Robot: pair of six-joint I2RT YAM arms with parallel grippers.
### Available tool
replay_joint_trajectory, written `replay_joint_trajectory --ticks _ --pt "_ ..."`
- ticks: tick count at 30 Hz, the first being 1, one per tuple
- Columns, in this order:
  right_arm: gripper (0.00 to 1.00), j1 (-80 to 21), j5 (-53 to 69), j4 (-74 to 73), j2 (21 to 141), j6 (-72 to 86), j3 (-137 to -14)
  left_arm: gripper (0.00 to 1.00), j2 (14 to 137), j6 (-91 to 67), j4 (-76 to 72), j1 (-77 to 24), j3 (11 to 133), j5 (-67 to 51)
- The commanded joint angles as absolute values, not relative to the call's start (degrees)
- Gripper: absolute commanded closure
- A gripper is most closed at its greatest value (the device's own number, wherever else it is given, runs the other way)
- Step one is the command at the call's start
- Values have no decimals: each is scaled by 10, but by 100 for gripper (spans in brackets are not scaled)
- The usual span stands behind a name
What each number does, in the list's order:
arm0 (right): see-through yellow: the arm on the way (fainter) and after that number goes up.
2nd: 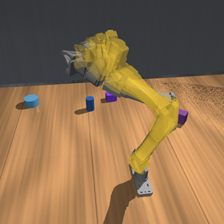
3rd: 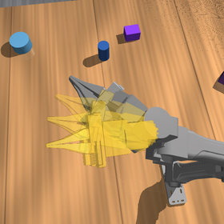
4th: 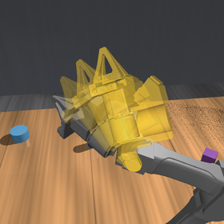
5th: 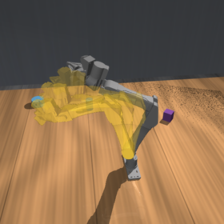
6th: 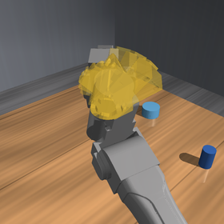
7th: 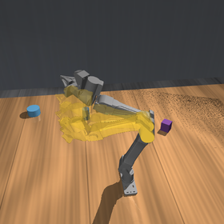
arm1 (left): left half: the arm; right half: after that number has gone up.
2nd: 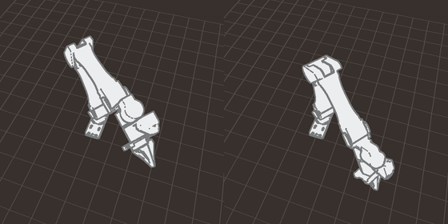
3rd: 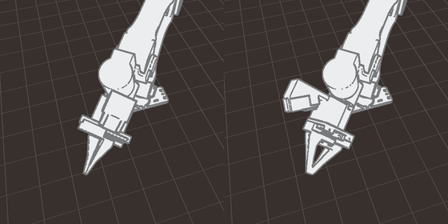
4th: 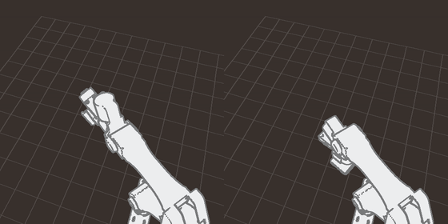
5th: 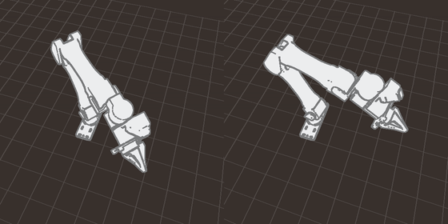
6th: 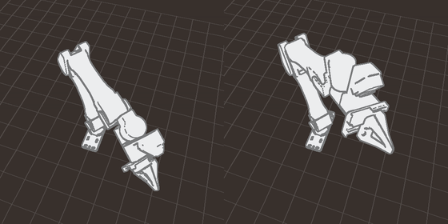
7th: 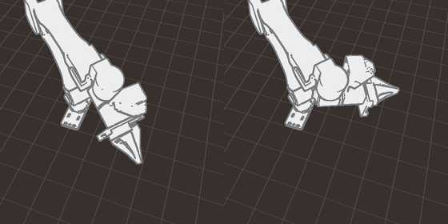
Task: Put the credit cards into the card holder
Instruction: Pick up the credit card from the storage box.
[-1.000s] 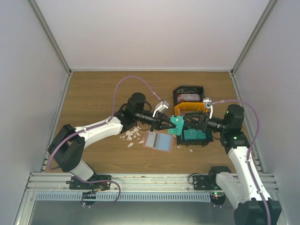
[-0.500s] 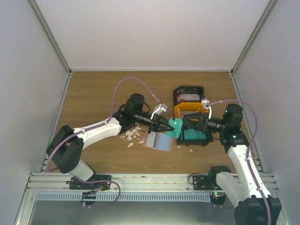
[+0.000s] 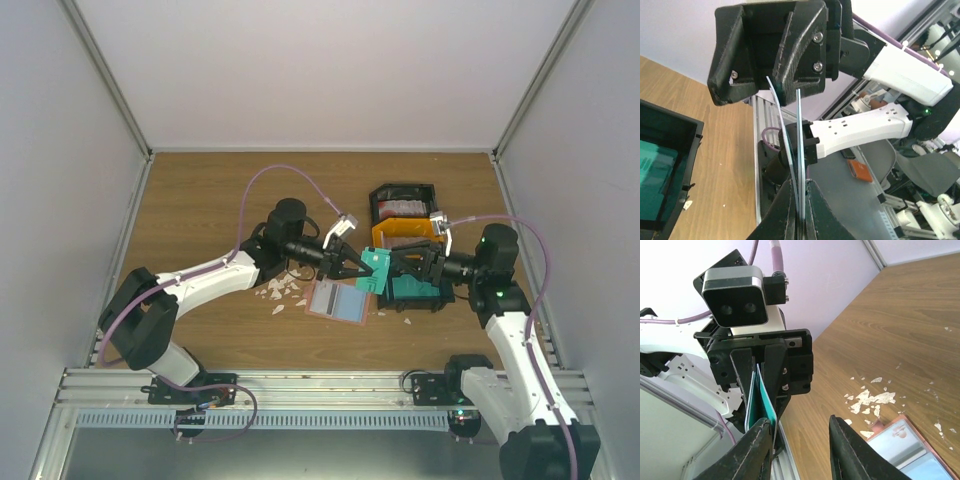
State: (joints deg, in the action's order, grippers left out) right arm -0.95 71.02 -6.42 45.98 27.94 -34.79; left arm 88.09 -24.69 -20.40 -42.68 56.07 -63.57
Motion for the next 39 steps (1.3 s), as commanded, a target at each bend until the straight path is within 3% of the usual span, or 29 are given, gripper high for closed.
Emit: replay_joint_trajectory --ticks 1,5,8,10,20,39 --pt "69 -19 708 -60 457 302 -327 100 875 -323 -296 -429 599 -635" --pt "77 -29 711 -3 454 374 -305 100 906 -372 -291 -429 624 -630" --pt "94 -28 655 -14 449 402 -312 100 938 -401 -287 -429 642 -629" --pt "99 -26 620 -13 444 427 -313 100 960 -411 -284 -429 653 -625" --pt "99 17 544 -94 448 401 -324 96 1066 -485 -331 -429 684 -627" --pt "100 199 649 -133 495 383 -285 89 1150 -552 -397 -423 672 -619"
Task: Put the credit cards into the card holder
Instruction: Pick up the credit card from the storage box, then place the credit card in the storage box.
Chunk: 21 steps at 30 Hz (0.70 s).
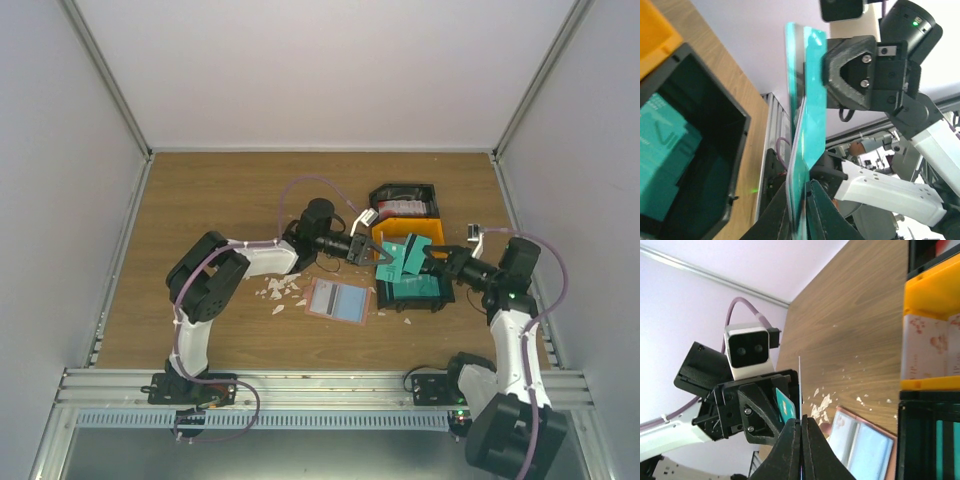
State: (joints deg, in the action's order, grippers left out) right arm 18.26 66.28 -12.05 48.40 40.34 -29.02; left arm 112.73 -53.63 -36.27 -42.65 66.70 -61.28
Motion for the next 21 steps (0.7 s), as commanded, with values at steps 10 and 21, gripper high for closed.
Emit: replay_joint_trajectory --ticks 10,21 --pt "100 206 479 -236 502 327 -327 100 1184 -502 -317 -435 702 -548" --pt "100 206 355 -318 453 294 -365 98 1196 -454 -214 -488 721 -391"
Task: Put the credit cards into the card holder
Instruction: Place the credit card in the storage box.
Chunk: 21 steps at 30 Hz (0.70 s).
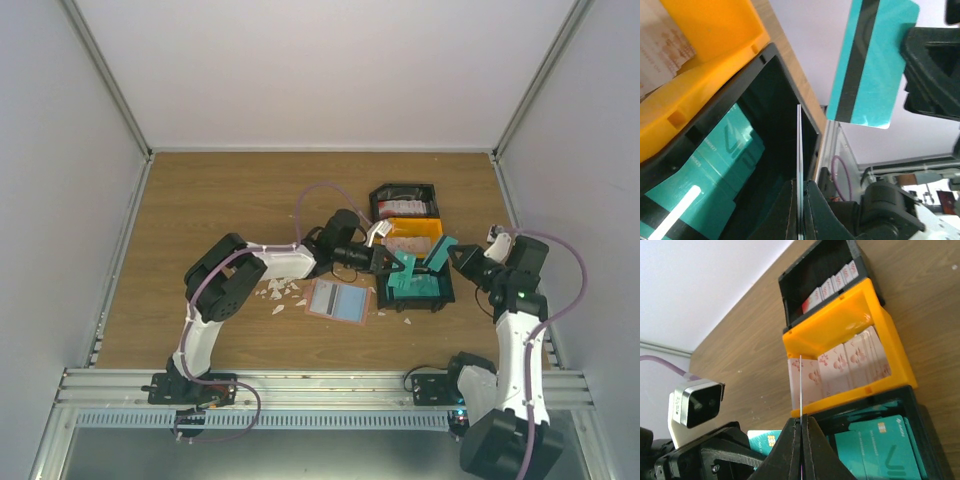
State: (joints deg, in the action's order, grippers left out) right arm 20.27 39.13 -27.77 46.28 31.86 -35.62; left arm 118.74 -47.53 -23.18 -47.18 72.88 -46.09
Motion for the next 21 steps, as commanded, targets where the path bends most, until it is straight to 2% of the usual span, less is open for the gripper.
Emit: replay_joint_trajectory --ticks 1,5,8,14,17,21 --pt "100 206 356 -319 450 293 -364 97 1196 -455 -213 -494 717 -387" --pt "100 206 361 -324 443 287 -362 90 1202 -455 -199 -511 717 -375" --pt "99 206 367 -335 440 279 -365 76 1199 -445 -163 -513 724 -353" --pt "99 201 385 -353 421 260 -365 54 1129 -395 -74 -513 710 -260" --pt "100 183 404 -348 416 267 -361 47 1075 -389 -71 -511 670 -223" --pt "100 128 422 -319 414 303 -351 43 1001 -373 -55 -496 626 -185"
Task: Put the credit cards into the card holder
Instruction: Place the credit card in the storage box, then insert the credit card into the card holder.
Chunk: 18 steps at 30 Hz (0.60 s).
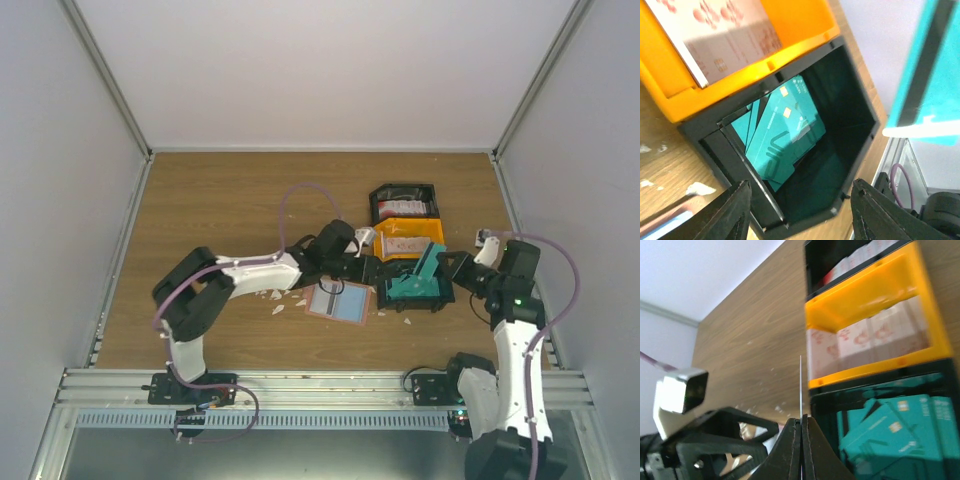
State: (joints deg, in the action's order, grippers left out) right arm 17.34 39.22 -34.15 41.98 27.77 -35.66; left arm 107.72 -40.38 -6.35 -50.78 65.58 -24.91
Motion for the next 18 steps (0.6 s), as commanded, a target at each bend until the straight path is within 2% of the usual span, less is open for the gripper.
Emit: replay_joint_trajectory --ticks 1,10,18 --pt "100 109 422 -310 416 316 -348 43 984 -368 -48 -490 616 -177" --pt "100 -157 354 -161 507 456 -313 46 880 -328 17 -420 536 -168" --pt "99 -230 323 -161 639 536 -366 44 866 -305 118 -393 548 -226"
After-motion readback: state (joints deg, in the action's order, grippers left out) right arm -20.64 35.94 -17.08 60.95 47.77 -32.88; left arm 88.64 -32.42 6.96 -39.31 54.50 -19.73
